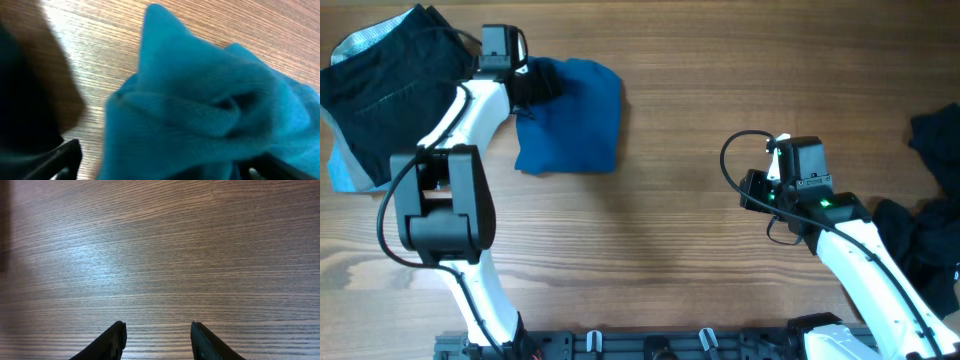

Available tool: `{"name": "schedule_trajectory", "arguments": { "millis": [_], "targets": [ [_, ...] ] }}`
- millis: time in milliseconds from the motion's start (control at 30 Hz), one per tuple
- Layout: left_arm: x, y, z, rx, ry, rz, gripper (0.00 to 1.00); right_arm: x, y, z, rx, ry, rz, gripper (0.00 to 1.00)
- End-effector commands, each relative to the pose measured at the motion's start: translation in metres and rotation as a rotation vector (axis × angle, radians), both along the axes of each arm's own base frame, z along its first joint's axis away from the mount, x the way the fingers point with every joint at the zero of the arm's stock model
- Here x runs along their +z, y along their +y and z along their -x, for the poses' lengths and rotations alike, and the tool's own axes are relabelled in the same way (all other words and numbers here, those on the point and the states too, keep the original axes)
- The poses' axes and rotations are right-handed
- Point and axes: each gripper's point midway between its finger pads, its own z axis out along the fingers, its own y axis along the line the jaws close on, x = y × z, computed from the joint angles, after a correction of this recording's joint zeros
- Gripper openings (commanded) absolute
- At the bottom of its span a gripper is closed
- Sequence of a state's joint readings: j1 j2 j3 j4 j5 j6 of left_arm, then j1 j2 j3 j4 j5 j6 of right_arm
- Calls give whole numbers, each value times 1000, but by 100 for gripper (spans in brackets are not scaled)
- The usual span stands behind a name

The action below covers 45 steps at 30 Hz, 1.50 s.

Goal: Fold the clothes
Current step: 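Place the teal shirt on top of the dark clothes stack with left gripper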

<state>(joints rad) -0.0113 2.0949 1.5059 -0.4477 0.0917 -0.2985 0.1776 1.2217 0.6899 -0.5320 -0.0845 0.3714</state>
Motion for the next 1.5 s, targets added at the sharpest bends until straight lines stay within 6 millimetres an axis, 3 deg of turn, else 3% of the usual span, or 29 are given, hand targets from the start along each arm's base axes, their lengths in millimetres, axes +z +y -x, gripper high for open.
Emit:
{"name": "schedule_trajectory", "arguments": {
  "millis": [0, 167, 233, 300, 333, 367, 467, 533, 567, 633, 733, 800, 867, 933, 1033, 1133, 1233, 1267, 1367, 1400, 1467],
  "targets": [
    [-6, -5, -1, -31, 14, 76, 100, 8, -3, -4, 4, -31, 21, 47],
    [-49, -34, 25, -119, 163, 227, 99, 8, -3, -4, 4, -32, 22, 47],
    [-73, -41, 42, -152, 246, 248, 91, 8, -3, -4, 4, -31, 22, 47],
    [-83, -41, 51, -179, 284, 239, 63, 8, -3, -4, 15, -33, 28, 47],
    [-82, -41, 49, -210, 270, 226, 23, 8, -3, -4, 15, -33, 28, 47],
    [-80, -41, 48, -221, 258, 218, 8, 8, -3, -4, 14, -33, 28, 47],
    [-60, -34, 29, -214, 178, 176, 4, 8, -3, -4, 15, -33, 29, 47],
    [-18, -27, 4, -203, 69, 125, 4, 8, -4, -4, 14, -35, 32, 47],
    [4, -24, -6, -197, 16, 104, 4, 8, -4, -4, 13, -35, 33, 47],
    [66, -10, -28, -167, -124, 46, 4, 8, -5, -5, 10, -35, 38, 47],
    [146, 34, -44, -38, -293, -112, 4, 8, -5, -5, 10, -35, 38, 47],
    [204, 80, -44, 84, -423, -199, 4, 8, -5, -5, 8, -36, 41, 47],
    [236, 112, -41, 151, -508, -218, 4, 8, -5, -5, 8, -36, 41, 47],
    [262, 167, -33, 253, -588, -255, 4, 8, -5, -5, 8, -36, 41, 47],
    [251, 229, -15, 398, -554, -244, 4, 8, -5, -5, 8, -36, 41, 47],
    [204, 269, -4, 474, -451, -159, 4, 8, -5, -5, 7, -35, 40, 47],
    [168, 295, 3, 526, -382, -148, 4, 7, -6, -4, 7, -31, 41, 47],
    [161, 302, 5, 538, -368, -147, 13, 7, -6, -4, 7, -31, 40, 47],
    [156, 327, 16, 583, -367, -158, 89, 7, -6, -4, 7, -30, 41, 48],
    [171, 339, 23, 603, -402, -175, 100, 7, -6, -3, 7, -29, 41, 48],
    [213, 354, 37, 635, -488, -210, 100, 7, -6, -3, 7, -30, 42, 50]
  ]
}}
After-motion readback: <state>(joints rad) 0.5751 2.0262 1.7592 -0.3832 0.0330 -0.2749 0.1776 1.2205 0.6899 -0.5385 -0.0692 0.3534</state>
